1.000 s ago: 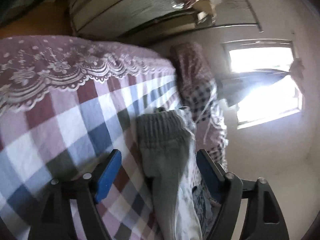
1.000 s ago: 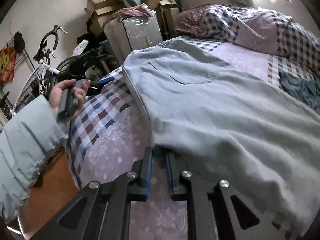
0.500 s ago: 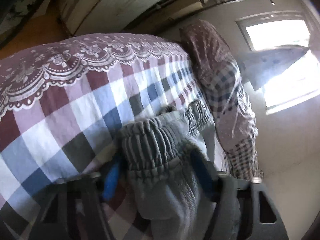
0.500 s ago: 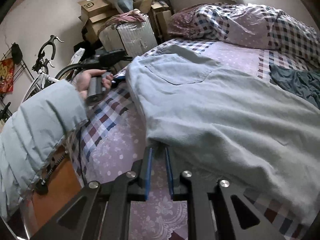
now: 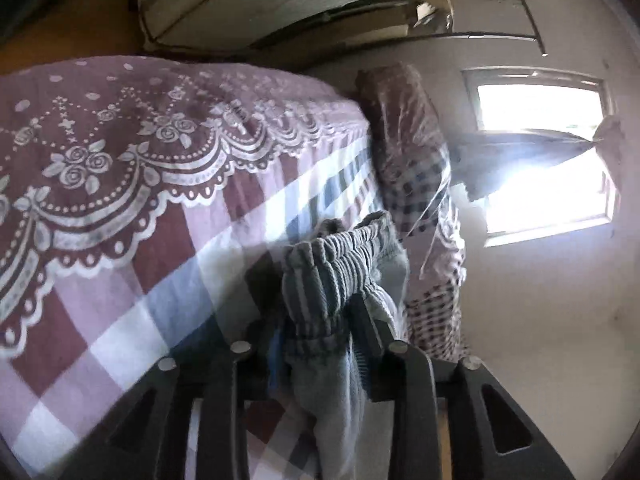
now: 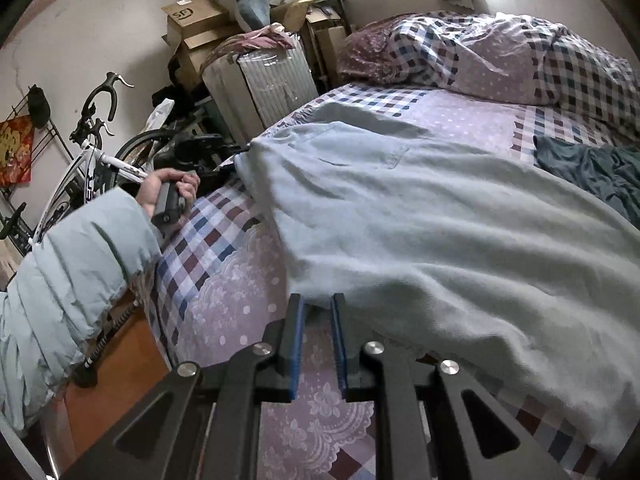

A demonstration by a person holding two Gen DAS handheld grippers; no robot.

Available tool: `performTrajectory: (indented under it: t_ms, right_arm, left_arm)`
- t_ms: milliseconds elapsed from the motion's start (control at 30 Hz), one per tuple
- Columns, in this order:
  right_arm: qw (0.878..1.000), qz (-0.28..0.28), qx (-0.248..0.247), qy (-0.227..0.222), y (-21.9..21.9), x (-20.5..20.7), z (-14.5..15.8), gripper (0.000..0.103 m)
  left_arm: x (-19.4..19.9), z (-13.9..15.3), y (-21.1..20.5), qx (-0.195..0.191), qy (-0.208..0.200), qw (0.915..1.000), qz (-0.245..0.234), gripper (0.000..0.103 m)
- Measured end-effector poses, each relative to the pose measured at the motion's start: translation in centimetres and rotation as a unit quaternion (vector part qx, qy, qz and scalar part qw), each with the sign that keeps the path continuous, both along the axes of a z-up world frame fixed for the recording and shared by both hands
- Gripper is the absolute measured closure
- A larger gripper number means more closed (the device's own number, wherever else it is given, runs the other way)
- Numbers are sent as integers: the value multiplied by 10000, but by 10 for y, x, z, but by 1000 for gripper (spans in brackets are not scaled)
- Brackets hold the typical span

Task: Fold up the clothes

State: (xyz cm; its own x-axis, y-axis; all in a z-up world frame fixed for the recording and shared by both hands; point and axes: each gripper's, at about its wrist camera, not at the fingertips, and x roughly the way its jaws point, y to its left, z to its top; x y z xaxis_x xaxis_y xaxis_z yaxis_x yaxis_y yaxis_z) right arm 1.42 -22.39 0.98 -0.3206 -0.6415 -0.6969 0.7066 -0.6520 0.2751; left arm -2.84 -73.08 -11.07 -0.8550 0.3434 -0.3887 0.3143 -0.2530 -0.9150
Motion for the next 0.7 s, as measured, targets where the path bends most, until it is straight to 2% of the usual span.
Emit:
performTrajectory:
  t_ms: [100,200,367,433,500,600,700]
  right_arm:
    - [10000,25,-1,20,2,1,0,88]
    - [10000,39,-43,0,3,3,0,88]
    - [10000,45,-41,23,3,5,1,88]
    - [10000,33,-47,4,4,5,1,88]
    - [10000,14,-51,2,5,5,2,88]
    - [9999,-44,-90,-19,11,4,6,88]
    - [9998,-142,-155,-32,21,1,10,88]
  left_arm:
    - [0,6,0,133,126,9998,69,41]
    - [-7,12,4,53,105,9999,16,27]
    - [-27,19,15,-460,-281,9985,-62,25]
    - [-37,22,21,-704,-460,9964,-83,27]
    - [-40,24,25,-850,-529,9949,-76,47]
    - [-45,36,33,-1123,-508,9924,-63,60]
    - [-44,64,44,-1498,-404,9879,-74,63]
